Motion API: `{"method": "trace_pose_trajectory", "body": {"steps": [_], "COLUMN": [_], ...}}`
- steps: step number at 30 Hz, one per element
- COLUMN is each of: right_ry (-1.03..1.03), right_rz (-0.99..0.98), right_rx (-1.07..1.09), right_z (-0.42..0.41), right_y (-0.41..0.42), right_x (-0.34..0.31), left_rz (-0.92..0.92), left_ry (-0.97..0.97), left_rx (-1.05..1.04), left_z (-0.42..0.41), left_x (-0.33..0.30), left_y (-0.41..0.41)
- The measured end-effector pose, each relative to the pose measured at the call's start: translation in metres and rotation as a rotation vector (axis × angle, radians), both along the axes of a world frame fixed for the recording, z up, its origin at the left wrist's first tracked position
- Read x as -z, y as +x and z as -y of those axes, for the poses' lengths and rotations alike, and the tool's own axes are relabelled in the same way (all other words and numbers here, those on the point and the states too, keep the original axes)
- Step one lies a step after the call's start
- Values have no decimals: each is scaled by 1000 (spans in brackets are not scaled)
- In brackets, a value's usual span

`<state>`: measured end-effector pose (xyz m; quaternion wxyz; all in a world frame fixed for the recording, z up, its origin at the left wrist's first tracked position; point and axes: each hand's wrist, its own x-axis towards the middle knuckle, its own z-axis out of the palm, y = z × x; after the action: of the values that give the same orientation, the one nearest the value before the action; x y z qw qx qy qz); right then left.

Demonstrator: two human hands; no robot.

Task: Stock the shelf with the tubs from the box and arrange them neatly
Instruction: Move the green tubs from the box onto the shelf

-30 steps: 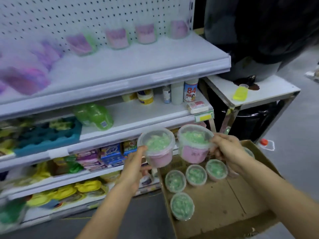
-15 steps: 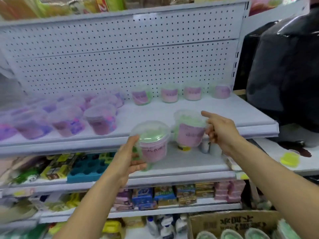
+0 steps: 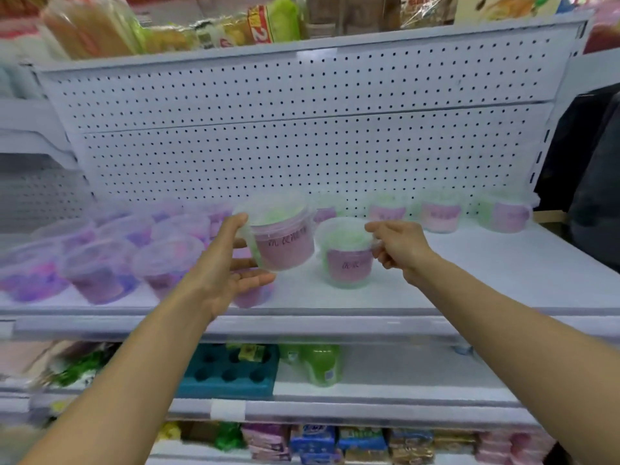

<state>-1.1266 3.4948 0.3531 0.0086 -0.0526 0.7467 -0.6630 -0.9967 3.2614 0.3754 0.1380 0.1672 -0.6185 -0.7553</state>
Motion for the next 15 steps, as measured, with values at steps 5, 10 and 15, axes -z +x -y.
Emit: {"method": "trace_pose_trajectory", "body": {"steps": [5, 10, 15], "right_ry": [-12, 304, 586], "right_rz": [21, -37, -775], "right_rx": [7, -88, -85], "right_z": [38, 44, 9], "right_y": [-18, -26, 11], "right_x": [9, 5, -9], "left_rz": [-81, -54, -4], "left_ry": [-19, -30, -76], "left_rx": [-24, -1, 90], "left_z": [17, 24, 7], "left_x": [-16, -21, -17], "left_y": [-11, -16, -25]}}
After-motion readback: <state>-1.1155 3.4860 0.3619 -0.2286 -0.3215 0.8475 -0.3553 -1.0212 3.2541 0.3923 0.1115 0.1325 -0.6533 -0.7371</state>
